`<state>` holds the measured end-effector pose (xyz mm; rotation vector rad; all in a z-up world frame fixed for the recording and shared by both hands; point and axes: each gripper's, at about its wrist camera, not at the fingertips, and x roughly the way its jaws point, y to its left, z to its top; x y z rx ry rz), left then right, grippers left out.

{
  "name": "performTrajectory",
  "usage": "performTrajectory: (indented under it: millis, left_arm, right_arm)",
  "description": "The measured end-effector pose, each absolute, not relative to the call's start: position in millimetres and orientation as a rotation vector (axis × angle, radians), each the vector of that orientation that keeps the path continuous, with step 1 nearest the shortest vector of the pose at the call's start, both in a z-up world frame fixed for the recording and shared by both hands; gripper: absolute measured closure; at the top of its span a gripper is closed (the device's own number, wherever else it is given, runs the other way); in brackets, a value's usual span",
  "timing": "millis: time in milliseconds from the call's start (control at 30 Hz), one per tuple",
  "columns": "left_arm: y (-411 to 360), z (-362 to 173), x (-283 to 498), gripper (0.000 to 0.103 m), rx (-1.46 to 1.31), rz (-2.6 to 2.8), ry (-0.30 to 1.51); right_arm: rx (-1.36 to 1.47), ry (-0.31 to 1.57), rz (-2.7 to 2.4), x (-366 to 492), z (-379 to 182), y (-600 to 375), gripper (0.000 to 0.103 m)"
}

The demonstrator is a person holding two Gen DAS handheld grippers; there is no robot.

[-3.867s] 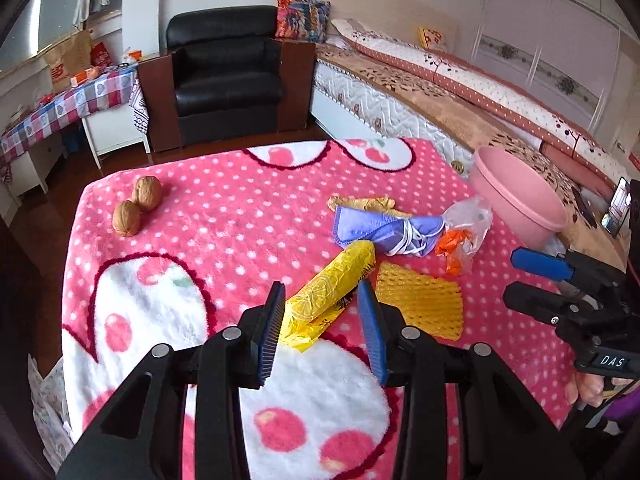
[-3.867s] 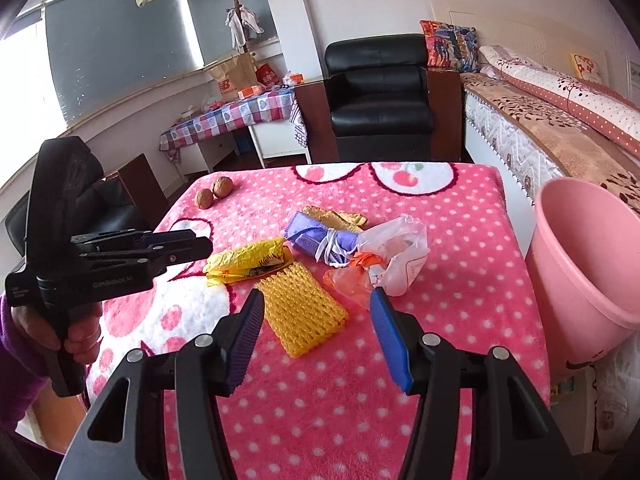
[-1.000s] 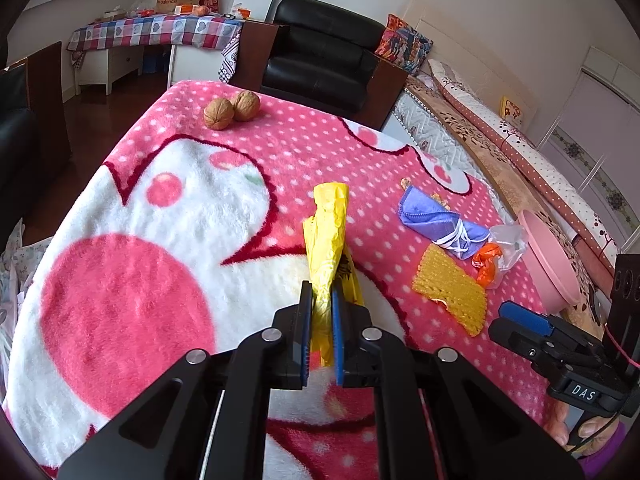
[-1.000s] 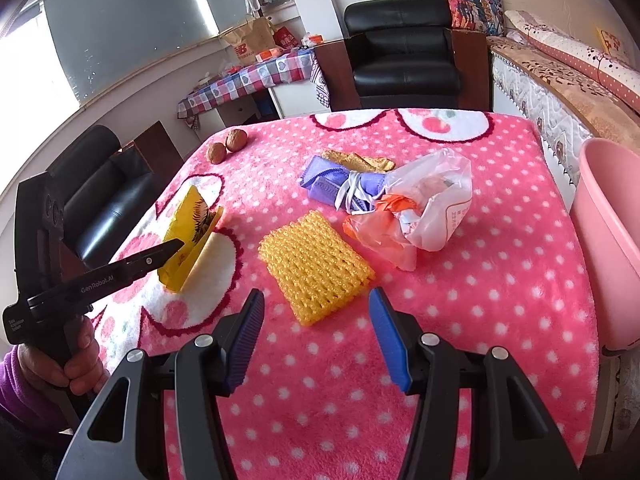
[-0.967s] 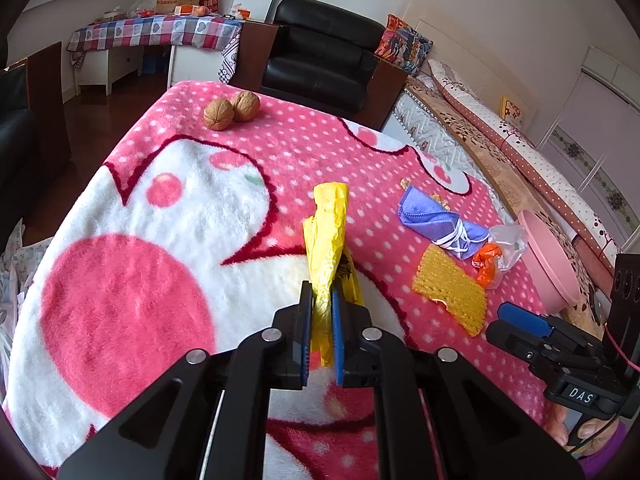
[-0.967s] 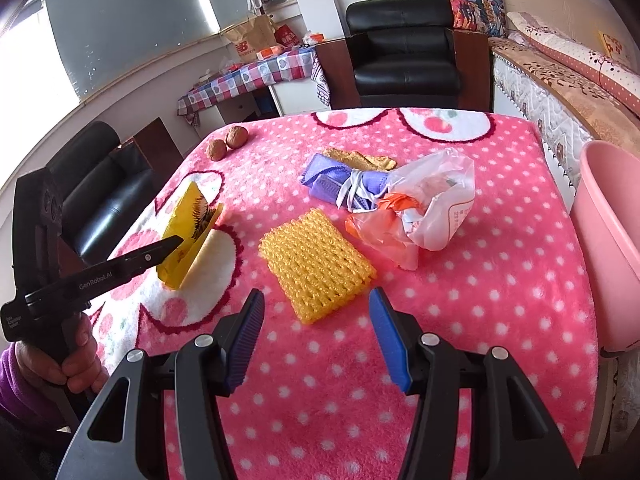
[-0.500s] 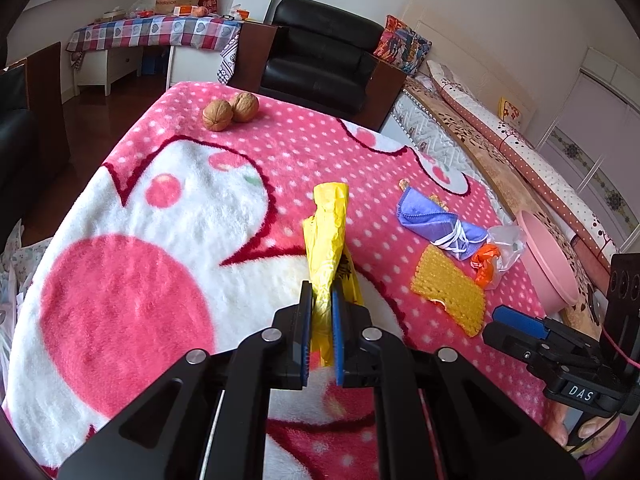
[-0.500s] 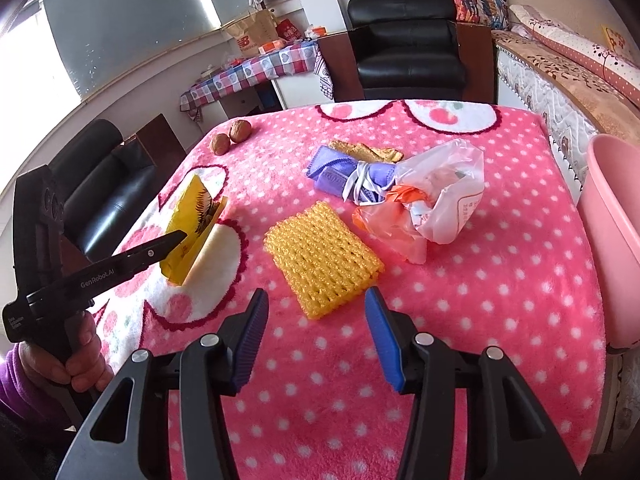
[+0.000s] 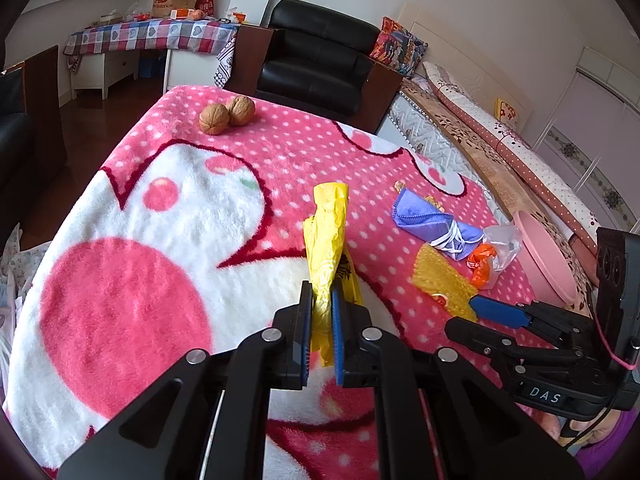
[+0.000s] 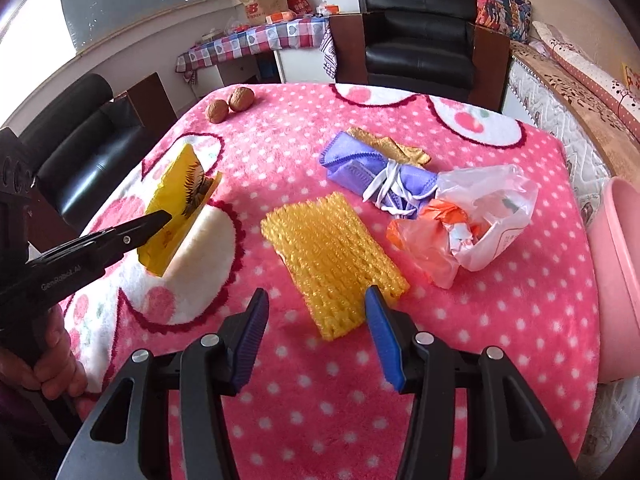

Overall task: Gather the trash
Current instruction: 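Lift the yellow bag with the left gripper while the right grasps the yellow mesh sleeve, then carry the yellow bag and mesh sleeve over the pink bucket with both grippers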

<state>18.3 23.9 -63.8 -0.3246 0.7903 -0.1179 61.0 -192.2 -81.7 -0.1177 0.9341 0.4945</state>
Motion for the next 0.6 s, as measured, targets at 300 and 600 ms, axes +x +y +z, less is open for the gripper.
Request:
performTrajectory:
  millis: [300, 600]
  left_arm:
    - [25.7, -56.6, 12.5, 0.095, -0.337, -0.09, 0.784]
    - [-26.9, 6.7, 13.1, 0.095, -0.343, -0.275, 0.665]
  right_arm:
    - [0.045, 0.896, 0.516, 44.9, -65.5, -227.0, 0.096]
    - [0.214, 0.713, 0.425, 19.3, -10.0, -302.1, 0.096]
